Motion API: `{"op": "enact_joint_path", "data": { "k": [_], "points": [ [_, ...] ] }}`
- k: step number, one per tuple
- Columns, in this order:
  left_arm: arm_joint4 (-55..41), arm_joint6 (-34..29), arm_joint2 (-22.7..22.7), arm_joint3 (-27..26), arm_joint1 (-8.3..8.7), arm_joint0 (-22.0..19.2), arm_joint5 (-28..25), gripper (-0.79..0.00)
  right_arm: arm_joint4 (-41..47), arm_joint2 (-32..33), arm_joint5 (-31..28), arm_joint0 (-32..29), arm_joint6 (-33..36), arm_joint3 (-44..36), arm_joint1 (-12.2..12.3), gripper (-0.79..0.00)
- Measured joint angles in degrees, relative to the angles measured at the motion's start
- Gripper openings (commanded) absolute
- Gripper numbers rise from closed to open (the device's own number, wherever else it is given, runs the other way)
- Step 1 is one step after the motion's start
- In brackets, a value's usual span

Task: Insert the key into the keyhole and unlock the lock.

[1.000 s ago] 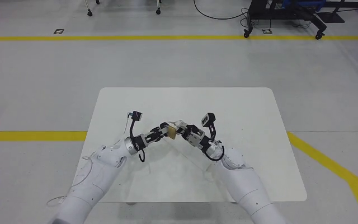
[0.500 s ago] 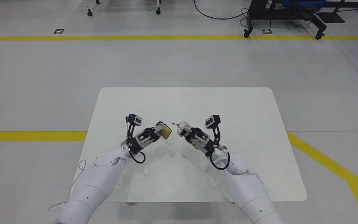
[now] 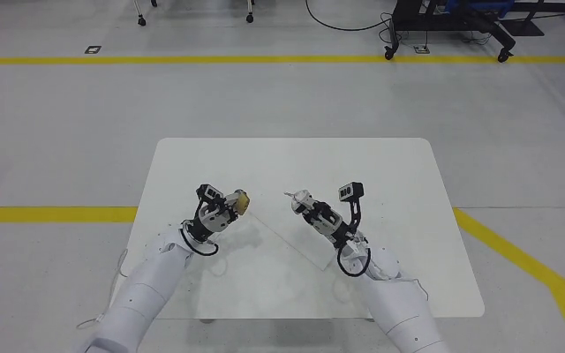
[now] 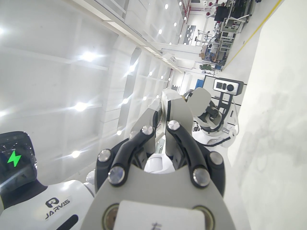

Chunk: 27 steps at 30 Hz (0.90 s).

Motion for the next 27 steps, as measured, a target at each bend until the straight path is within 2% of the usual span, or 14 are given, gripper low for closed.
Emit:
{"op": "enact_joint_path", "data": {
  "k": [9, 12, 16, 18, 22, 27],
  "points": [
    [0.0, 0.0, 0.0, 0.0, 0.00, 0.0, 0.0, -0.785, 0.2, 0.0, 0.0, 0.0, 0.1, 0.0, 0.0, -0.785],
    [2.4, 4.0, -0.4, -1.9, 0.23, 1.1, -2.3, -0.785, -1.8, 0.1, -2.0, -0.9, -1.6, -1.6, 0.1, -0.785],
    [5.7, 12.7, -1.5, -7.1, 0.56, 3.6, -5.6, -0.785, -18.7, 0.4, -13.3, -6.3, -11.5, -7.7, 0.2, -0.785],
    [6.7, 15.3, -1.8, -9.1, 0.60, 4.6, -6.5, -0.785, -27.0, 0.6, -15.7, -8.6, -17.9, -10.0, 0.0, -0.785],
    [9.8, 20.0, -2.2, -13.1, 0.53, 6.5, -9.7, -0.785, -44.5, 0.2, -14.8, -12.5, -33.1, -14.2, -0.9, -0.785],
    [14.3, 24.2, -1.5, -17.0, 0.11, 7.9, -13.3, -0.785, -57.4, -1.8, -10.3, -13.8, -47.2, -15.0, -2.1, -0.785]
  ]
}}
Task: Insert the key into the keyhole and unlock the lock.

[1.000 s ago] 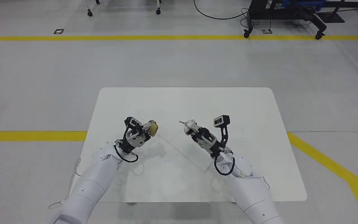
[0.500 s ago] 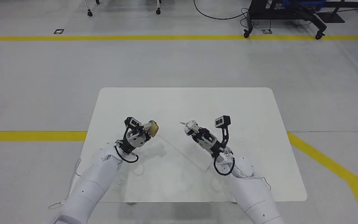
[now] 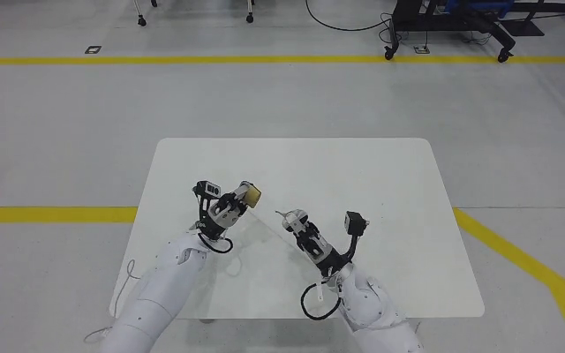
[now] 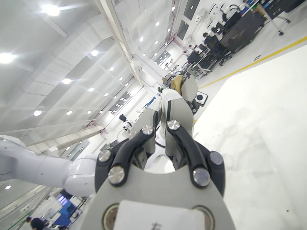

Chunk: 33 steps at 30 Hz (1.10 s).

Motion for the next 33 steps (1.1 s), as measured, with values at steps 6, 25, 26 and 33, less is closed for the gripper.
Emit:
{"op": "enact_joint_path", "data": {
  "k": [6, 25, 26, 33],
  "points": [
    [5.2, 4.4, 0.3, -1.8, -0.37, 1.0, -3.4, -0.785, -3.7, -2.4, 3.6, 0.9, -6.4, 1.6, -0.9, -0.785],
    [16.6, 13.2, -1.1, -6.5, -0.43, 3.0, -1.8, -0.785, -5.6, -4.7, 8.2, 1.9, -11.6, 3.1, -2.2, -0.785],
    [16.7, 13.3, -1.2, -6.6, -0.43, 3.0, -1.8, -0.785, -5.5, -4.7, 8.3, 2.0, -11.5, 3.2, -2.3, -0.785],
    [18.7, 14.6, -1.7, -7.2, -0.53, 3.5, -2.3, -0.785, -5.1, -4.7, 8.0, 2.2, -10.9, 3.3, -2.4, -0.785]
  ]
}}
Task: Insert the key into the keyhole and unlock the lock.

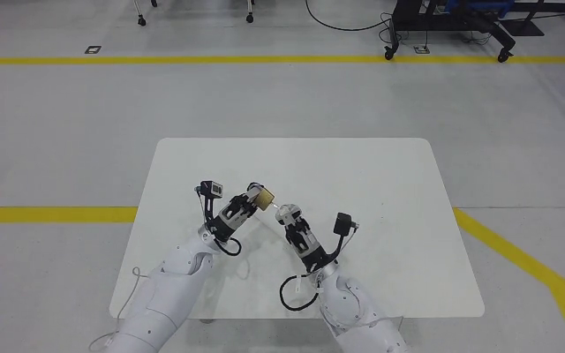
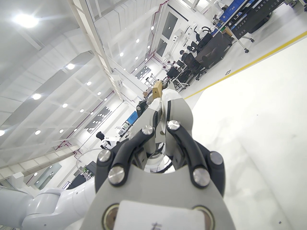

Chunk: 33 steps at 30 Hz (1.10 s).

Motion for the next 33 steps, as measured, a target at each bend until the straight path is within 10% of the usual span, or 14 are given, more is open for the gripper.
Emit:
{"op": "enact_joint_path", "data": {
  "k": [33],
  "points": [
    [4.1, 2.3, -1.2, 0.4, -0.83, 0.4, -1.3, -0.785, 1.5, 0.5, -1.1, -0.5, 3.0, -0.2, -0.3, -0.785]
  ]
}}
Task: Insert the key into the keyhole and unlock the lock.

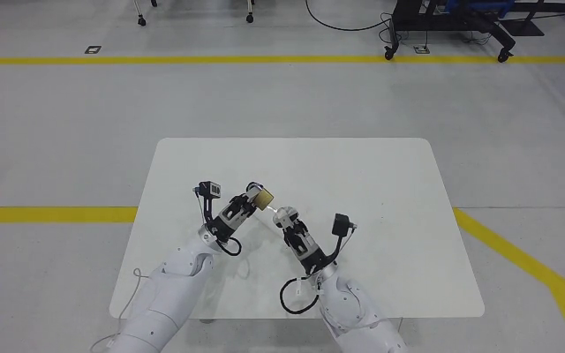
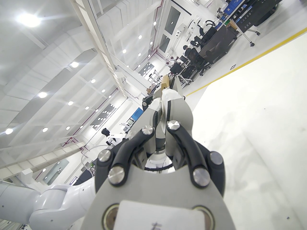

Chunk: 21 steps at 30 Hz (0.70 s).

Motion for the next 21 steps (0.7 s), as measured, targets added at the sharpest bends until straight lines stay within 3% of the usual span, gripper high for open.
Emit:
{"op": "enact_joint_path", "data": {
  "k": [21],
  "points": [
    [0.2, -0.1, -1.0, -0.6, -0.28, 0.5, 1.0, -0.785, 0.2, -0.1, 0.5, 0.5, -1.8, 1.1, -0.6, -0.785]
  ]
}}
